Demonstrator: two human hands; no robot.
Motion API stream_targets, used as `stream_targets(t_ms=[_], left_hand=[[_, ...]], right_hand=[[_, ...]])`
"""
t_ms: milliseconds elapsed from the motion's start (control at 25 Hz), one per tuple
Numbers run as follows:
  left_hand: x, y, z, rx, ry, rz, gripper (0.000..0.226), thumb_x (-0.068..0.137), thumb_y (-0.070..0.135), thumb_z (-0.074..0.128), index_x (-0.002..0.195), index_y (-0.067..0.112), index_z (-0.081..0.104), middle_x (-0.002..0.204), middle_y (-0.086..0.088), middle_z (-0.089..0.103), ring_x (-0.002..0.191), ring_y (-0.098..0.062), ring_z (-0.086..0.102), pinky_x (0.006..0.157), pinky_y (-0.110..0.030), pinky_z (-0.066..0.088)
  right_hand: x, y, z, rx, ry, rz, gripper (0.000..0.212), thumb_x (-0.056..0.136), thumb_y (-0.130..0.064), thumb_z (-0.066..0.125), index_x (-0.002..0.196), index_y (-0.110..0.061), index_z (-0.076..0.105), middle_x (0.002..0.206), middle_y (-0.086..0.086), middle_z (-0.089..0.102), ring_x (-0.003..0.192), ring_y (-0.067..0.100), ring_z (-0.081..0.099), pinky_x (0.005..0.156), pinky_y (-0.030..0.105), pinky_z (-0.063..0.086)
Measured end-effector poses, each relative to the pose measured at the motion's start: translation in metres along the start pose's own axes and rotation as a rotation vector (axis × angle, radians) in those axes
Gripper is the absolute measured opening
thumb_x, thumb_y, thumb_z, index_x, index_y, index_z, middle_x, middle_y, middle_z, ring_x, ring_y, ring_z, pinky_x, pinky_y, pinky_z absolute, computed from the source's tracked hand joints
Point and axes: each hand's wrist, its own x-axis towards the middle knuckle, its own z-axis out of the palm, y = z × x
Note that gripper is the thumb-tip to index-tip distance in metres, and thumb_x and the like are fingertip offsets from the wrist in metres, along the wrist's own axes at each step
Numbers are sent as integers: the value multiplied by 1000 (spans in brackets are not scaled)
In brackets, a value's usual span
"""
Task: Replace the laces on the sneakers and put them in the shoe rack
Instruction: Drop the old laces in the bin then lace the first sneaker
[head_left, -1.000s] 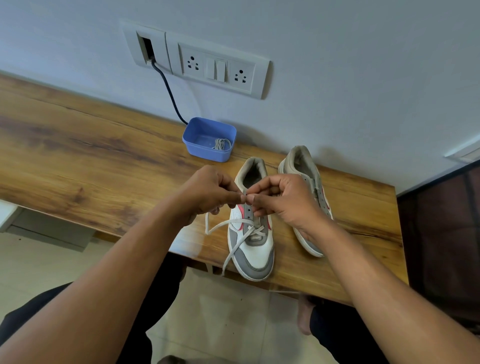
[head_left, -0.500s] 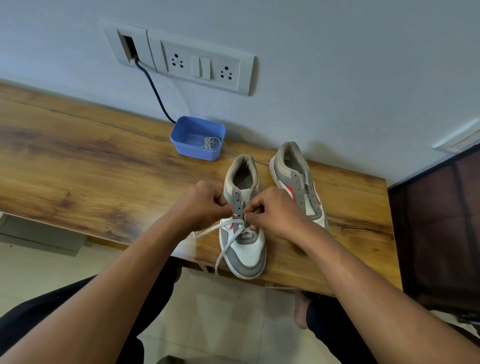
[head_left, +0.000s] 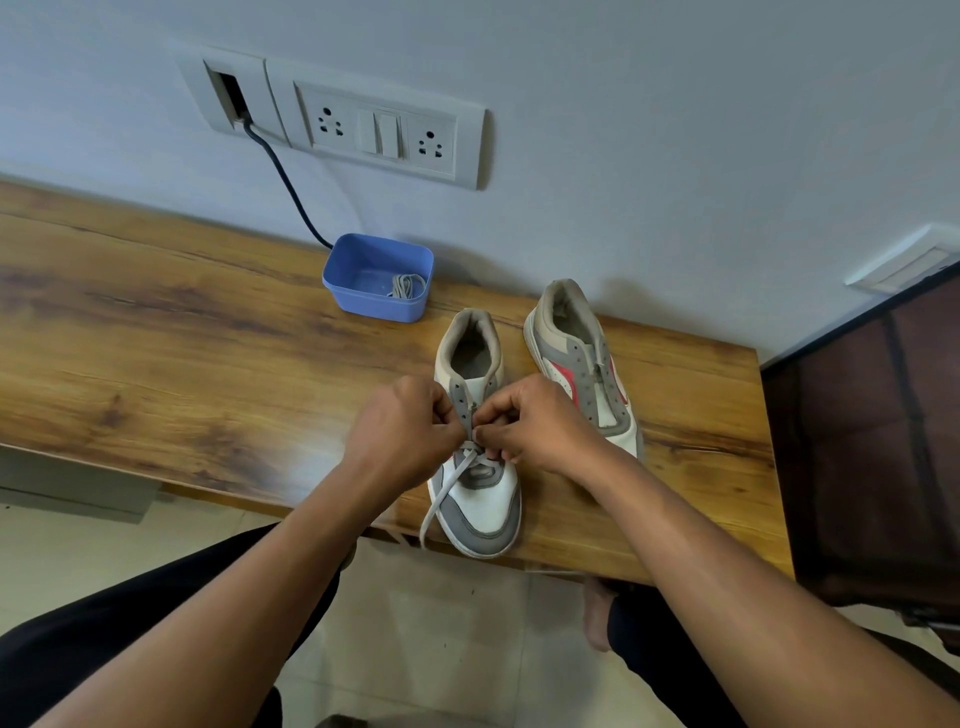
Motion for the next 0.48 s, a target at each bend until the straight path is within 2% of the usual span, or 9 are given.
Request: stream_targets(t_ms=[80, 200, 360, 400, 480], left_hand=[[-3, 1, 5, 26, 13, 25, 11, 84, 19, 71, 74, 23, 71, 66, 7, 69, 62, -8, 64, 54, -32, 54], [-2, 3, 2, 44, 8, 27, 6, 85, 22, 74, 79, 24, 75, 71, 8, 70, 67, -8, 64, 54, -26, 47], [5, -1, -12, 72, -48, 36, 7, 82, 29, 83, 80, 26, 77, 78, 11, 71, 74, -4, 64, 58, -22, 46], [7, -1, -17, 70, -68, 64, 6, 82, 28, 83, 81, 27, 77, 78, 12, 71, 73, -1, 63, 57, -20, 43], [12, -2, -24, 49, -88, 171, 10, 85, 24, 80, 85, 33, 76, 80, 15, 69, 73, 2, 62, 63, -21, 49]], right_hand=[[0, 2, -1, 10, -12, 2, 11, 92, -5, 77, 100, -11, 79, 71, 7, 76, 62, 15, 70, 60, 23, 58], [0, 1, -2, -9, -44, -5, 10, 94, -7, 76, 100, -14, 77, 70, 3, 76, 62, 12, 70, 61, 24, 58], [-2, -1, -1, -135, -57, -55, 10, 96, -16, 75, 91, -25, 72, 73, -5, 76, 67, 6, 72, 70, 30, 60], [-3, -2, -1, -158, -39, -67, 10, 96, -18, 75, 90, -26, 72, 76, -5, 76, 69, 6, 73, 72, 33, 61], [-6, -1, 1, -185, 15, -87, 7, 95, -21, 74, 91, -26, 72, 80, -7, 75, 73, 6, 72, 76, 38, 63]])
